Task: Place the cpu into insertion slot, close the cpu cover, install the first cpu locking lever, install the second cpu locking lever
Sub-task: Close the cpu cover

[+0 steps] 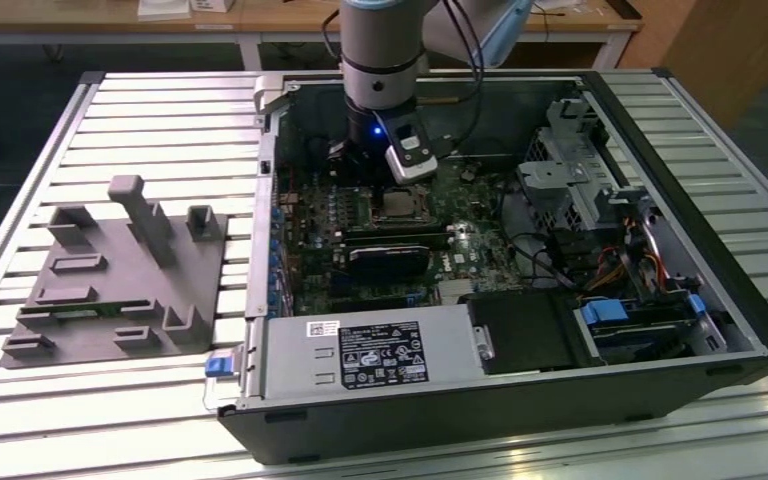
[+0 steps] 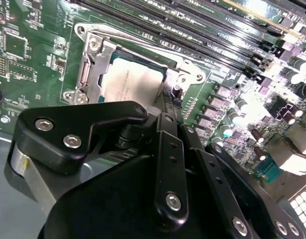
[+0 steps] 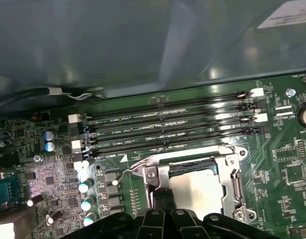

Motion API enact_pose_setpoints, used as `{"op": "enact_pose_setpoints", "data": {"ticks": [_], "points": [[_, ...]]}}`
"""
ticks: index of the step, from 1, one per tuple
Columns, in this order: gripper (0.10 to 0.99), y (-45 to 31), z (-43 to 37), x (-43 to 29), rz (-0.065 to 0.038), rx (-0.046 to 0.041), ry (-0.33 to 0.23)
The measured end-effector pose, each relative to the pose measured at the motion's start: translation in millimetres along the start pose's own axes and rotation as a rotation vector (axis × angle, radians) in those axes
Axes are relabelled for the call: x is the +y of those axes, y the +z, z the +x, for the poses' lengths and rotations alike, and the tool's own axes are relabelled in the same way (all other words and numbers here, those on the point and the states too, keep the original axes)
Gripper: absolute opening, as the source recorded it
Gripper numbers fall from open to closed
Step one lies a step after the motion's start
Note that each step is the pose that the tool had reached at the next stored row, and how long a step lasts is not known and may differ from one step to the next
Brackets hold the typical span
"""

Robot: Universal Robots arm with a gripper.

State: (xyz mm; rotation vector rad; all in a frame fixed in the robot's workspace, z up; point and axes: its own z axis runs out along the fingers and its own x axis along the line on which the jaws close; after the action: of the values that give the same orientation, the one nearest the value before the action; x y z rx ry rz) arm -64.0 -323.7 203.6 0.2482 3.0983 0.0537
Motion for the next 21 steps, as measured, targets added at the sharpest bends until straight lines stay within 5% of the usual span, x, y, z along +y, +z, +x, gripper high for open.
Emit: {"op": "enact_pose_setpoints", "data": {"ticks": [21], "points": [[0.106,4.2,-2.4,-0.5,-0.004,0.0007,-0.008]]}}
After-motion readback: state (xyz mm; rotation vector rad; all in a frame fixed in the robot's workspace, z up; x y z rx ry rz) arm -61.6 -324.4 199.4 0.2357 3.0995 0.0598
